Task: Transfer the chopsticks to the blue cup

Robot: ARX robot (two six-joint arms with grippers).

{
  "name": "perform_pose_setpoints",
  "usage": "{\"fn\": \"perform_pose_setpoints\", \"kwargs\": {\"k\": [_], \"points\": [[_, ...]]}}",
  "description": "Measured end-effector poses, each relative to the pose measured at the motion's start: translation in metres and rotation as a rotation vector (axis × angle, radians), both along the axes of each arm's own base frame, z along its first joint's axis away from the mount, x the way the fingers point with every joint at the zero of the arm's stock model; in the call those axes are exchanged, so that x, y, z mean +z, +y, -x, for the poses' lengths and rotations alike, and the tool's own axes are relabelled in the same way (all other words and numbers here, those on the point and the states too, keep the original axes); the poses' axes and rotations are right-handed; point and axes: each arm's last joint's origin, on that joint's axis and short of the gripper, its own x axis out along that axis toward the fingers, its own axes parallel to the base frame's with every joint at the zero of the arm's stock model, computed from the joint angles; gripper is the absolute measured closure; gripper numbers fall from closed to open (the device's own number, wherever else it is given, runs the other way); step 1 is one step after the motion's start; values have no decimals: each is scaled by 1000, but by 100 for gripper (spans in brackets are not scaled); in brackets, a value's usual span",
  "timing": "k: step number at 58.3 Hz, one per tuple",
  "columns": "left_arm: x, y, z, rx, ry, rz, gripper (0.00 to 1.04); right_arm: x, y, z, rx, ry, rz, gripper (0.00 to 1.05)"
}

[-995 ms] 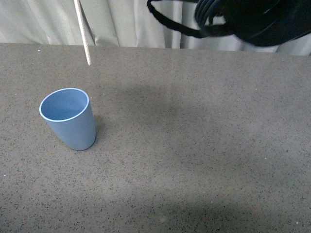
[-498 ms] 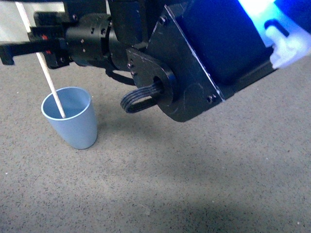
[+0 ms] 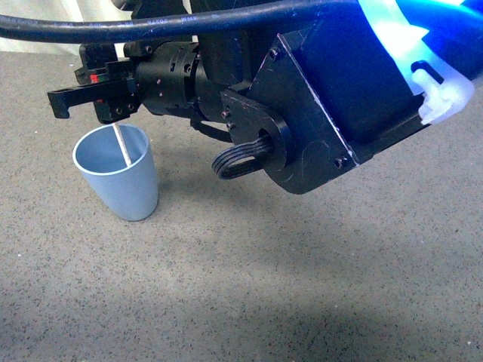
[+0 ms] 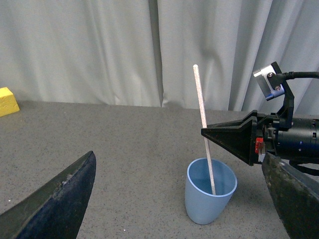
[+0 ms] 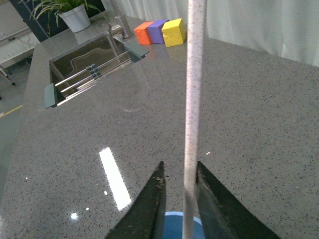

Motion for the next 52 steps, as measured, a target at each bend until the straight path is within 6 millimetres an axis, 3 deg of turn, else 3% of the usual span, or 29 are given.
{"fn": "perform_pose_setpoints", "kwargs": {"k": [14, 21, 32, 40, 45, 52], "points": [[0, 0, 0, 0, 0, 0, 7, 6, -12, 7, -5, -8, -28, 37], [0, 0, 0, 0, 0, 0, 7, 18, -22, 12, -5, -20, -47, 8], [0, 0, 0, 0, 0, 0, 7, 27, -34, 17, -70, -46, -44, 9], [0, 0, 0, 0, 0, 0, 7, 39, -55, 21, -252, -86, 31, 9], [0, 0, 0, 0, 0, 0, 7, 41, -74, 20, -388, -84, 80, 9], [0, 0, 0, 0, 0, 0, 7, 42, -121, 22, -643, -104, 162, 9]]}}
